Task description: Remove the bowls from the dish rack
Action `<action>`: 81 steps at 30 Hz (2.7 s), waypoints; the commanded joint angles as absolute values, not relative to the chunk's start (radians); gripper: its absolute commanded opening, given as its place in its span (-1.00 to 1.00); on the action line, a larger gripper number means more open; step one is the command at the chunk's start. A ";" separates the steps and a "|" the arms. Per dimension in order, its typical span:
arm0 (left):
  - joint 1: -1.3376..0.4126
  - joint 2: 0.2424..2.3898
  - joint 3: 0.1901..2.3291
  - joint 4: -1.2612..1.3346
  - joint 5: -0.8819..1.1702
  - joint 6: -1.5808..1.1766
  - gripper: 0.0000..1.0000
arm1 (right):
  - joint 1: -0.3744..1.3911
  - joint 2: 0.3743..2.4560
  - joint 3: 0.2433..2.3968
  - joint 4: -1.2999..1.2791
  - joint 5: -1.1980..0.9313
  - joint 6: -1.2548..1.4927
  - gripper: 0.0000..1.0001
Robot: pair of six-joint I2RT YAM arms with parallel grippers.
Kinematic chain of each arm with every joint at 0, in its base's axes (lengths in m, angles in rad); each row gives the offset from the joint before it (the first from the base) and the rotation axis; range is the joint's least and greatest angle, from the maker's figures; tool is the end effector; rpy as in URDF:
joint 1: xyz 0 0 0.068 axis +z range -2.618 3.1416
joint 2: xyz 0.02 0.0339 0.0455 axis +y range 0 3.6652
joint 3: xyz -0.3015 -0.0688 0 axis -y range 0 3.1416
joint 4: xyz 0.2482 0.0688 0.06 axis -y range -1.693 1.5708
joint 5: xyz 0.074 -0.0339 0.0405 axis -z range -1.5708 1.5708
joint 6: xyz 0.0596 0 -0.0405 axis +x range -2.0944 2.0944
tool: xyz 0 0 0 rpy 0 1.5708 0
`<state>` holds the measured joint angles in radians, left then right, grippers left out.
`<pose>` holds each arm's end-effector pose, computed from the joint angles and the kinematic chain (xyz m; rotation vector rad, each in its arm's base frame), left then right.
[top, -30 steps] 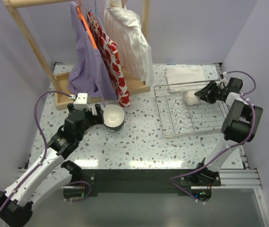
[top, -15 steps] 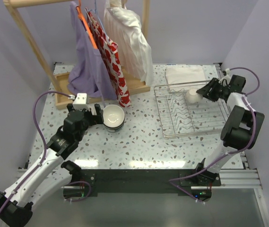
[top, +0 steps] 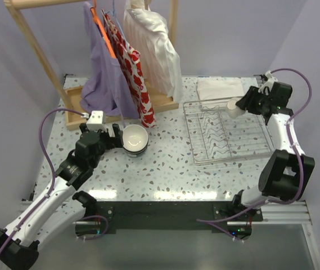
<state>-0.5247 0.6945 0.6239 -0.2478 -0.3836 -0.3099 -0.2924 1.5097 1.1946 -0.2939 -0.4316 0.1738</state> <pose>0.1522 -0.0623 0.3083 -0.0601 1.8699 -0.2142 0.3531 -0.0803 0.3213 0.2549 2.1282 0.4001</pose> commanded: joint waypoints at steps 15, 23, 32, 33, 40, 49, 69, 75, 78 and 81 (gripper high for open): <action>-0.517 0.701 0.623 -0.195 -0.368 -0.302 0.94 | 0.023 1.295 1.250 -0.396 -0.279 -0.024 -1.00; -0.517 0.738 0.629 -0.198 -0.318 -0.316 0.94 | 0.178 1.204 1.197 -0.399 -0.296 -0.098 -1.00; -0.517 0.767 0.669 -0.227 -0.253 -0.397 0.95 | 0.379 1.173 1.155 -0.411 -0.247 -0.233 -1.00; -0.517 0.779 0.678 -0.236 -0.247 -0.406 0.94 | 0.399 1.175 1.151 -0.410 -0.238 -0.251 -1.00; -0.518 0.842 0.755 -0.301 -0.147 -0.482 0.93 | 0.613 1.198 1.106 -0.391 -0.115 -0.337 -1.00; -0.520 0.931 0.845 -0.394 -0.036 -0.574 0.92 | 0.776 1.209 1.045 -0.311 -0.045 -0.379 -1.00; -0.598 1.008 0.897 -0.270 0.325 -0.189 0.73 | 0.859 1.190 1.009 -0.265 -0.253 -0.448 -1.00; -0.546 1.089 0.979 -0.267 0.654 -0.080 0.61 | 0.861 1.174 1.017 -0.275 -0.319 -0.443 -1.00; -0.535 1.126 1.005 -0.290 0.770 -0.037 0.56 | 0.861 1.158 1.017 -0.279 -0.331 -0.442 -1.00; -0.515 1.149 1.012 -0.321 0.843 -0.012 0.56 | 0.859 1.135 1.012 -0.275 -0.337 -0.437 -1.00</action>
